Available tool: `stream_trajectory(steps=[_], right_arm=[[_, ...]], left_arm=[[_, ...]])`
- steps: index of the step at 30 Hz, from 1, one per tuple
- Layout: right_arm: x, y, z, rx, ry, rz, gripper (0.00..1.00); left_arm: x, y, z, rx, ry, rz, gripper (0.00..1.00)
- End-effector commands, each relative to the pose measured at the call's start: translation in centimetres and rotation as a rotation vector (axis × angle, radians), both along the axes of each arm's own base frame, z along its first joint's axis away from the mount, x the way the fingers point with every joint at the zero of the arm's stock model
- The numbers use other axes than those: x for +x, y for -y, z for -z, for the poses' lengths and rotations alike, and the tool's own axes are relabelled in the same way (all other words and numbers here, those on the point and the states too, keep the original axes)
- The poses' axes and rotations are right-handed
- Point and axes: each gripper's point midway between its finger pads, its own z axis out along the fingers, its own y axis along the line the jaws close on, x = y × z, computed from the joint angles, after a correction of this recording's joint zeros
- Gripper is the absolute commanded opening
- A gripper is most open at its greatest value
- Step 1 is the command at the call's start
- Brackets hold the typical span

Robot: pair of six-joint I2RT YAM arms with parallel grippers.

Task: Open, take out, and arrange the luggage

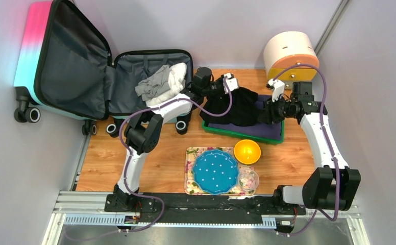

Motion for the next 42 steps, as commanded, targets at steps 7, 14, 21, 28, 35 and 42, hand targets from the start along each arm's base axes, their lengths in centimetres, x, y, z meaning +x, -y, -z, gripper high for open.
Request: stream_trajectory(steps=[7,14,21,28,35,42], right_arm=[[3.3,-2.4,1.5,0.093,0.044,0.013,0.52],[6.5,-2.0,2.2,0.082,0.051,0.054,0.64],[8.8,0.0,4.4,0.032,-0.106,0.246,0.73],[7.4,1.5,5.7,0.099,-0.257,0.365,0.79],[9.1,-0.5,8.6,0.206,-0.368,0.309,0.83],[12.1,-3.5,8.1,0.319,-0.353,0.233,0.75]], left_arm=[[4.8,-2.1,2.9,-0.089,-0.238,-0.280,0.00],[6.5,-4.1,3.4,-0.120,-0.421,-0.373,0.24],[7.4,-7.5,-2.3,-0.176,-0.511,-0.427,0.44],[3.8,-11.2,-4.3,-0.156,-0.555,-0.419,0.49],[0.2,-13.6,-4.9,-0.138,-0.589,-0.417,0.49],[-0.9,-14.9,-3.6,-0.129,-0.646,-0.468,0.47]])
